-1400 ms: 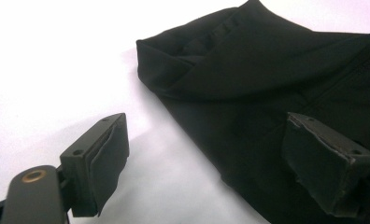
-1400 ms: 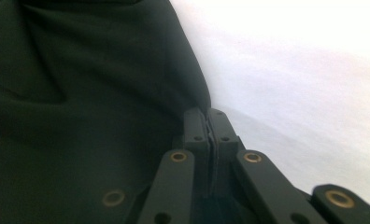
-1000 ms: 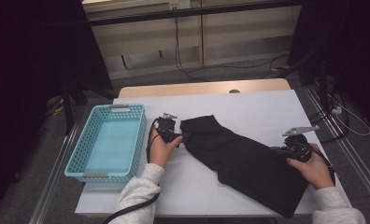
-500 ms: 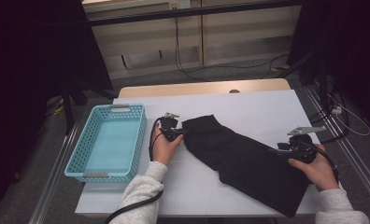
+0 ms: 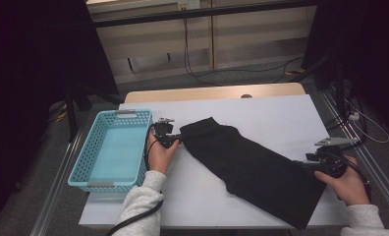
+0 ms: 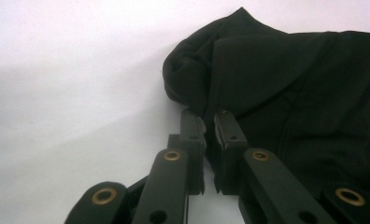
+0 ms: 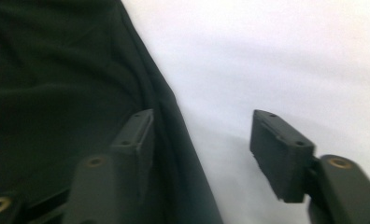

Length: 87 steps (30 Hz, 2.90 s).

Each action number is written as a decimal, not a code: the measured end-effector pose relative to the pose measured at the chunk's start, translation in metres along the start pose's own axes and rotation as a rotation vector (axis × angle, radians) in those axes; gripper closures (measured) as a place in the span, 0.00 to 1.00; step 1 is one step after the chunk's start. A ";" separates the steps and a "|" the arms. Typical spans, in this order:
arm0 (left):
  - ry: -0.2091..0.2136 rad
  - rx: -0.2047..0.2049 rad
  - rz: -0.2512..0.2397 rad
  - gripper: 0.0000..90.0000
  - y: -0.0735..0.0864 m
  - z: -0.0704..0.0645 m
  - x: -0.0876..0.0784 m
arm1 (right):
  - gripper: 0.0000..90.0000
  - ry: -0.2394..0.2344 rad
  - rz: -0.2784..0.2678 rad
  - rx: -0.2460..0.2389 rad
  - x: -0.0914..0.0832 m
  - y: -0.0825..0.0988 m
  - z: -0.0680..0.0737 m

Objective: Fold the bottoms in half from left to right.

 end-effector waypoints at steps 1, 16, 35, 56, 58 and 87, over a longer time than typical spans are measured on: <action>-0.001 0.000 -0.002 0.93 0.000 0.001 -0.001 | 0.49 -0.004 0.001 0.000 -0.001 0.001 0.001; 0.014 -0.003 -0.016 0.93 0.002 -0.002 -0.004 | 1.00 -0.007 0.066 -0.002 -0.002 0.014 0.003; 0.008 0.046 -0.003 0.47 0.003 -0.004 -0.001 | 0.87 0.067 0.020 0.003 -0.016 0.011 -0.015; -0.019 0.062 -0.006 0.32 0.002 0.000 0.001 | 1.00 0.120 0.054 0.010 -0.025 0.022 -0.027; -0.022 0.047 -0.011 0.31 0.002 0.001 0.001 | 0.98 0.111 0.066 0.016 -0.023 0.024 -0.028; -0.041 0.054 -0.024 0.22 0.001 0.007 0.010 | 0.94 0.098 0.064 0.007 -0.023 0.023 -0.031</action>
Point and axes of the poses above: each handheld gripper's, and its own axes: x roughly forward along the jaws, y roughly out of its underside, z roughly to its left, the point moved 9 cm from there along x, roughly forward along the jaws, and after that the axes turned 8 degrees about -y, right-handed, at the moved point
